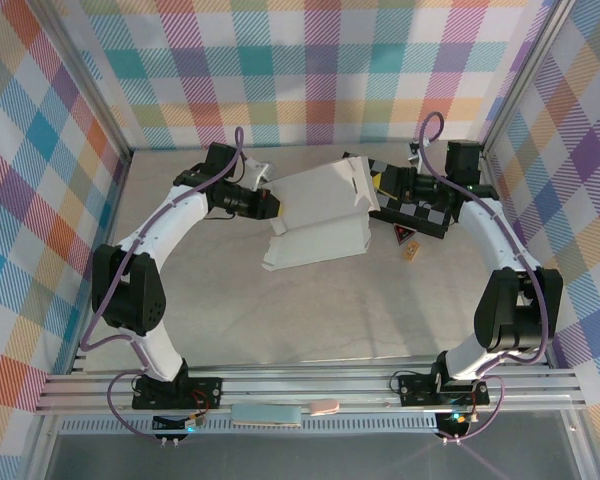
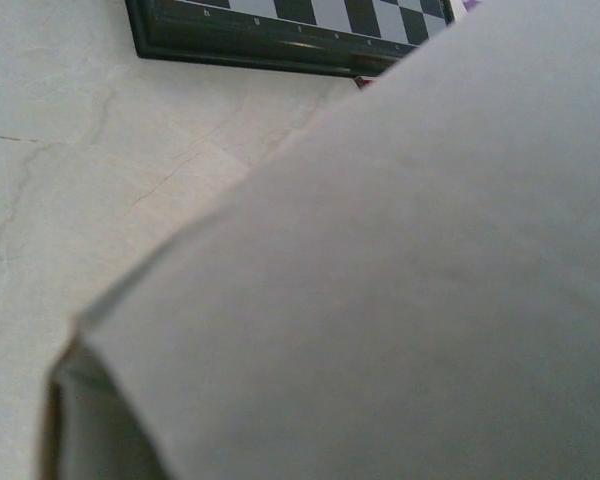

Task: Fold the paper box

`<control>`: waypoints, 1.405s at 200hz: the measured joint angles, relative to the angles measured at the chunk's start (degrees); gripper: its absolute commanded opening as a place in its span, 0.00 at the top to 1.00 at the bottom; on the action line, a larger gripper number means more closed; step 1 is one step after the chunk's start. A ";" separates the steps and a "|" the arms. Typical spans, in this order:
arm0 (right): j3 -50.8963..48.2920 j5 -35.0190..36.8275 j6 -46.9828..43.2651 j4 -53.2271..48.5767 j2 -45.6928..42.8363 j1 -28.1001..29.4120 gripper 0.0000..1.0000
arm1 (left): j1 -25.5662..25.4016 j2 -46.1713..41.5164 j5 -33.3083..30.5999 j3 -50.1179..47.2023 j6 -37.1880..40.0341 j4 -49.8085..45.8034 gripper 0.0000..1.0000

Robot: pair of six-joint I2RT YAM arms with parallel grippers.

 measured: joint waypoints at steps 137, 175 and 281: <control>5.05 2.73 -5.49 -5.01 2.84 5.11 0.58 | 0.00 0.20 0.57 0.00 -0.04 -0.87 1.00; 6.25 7.43 -8.76 -7.37 3.45 7.04 0.55 | 0.00 0.20 -0.15 0.00 0.00 -1.14 1.00; 10.45 12.11 -14.10 -13.18 4.59 9.68 0.49 | 0.26 0.20 -1.16 0.00 0.85 -2.40 1.00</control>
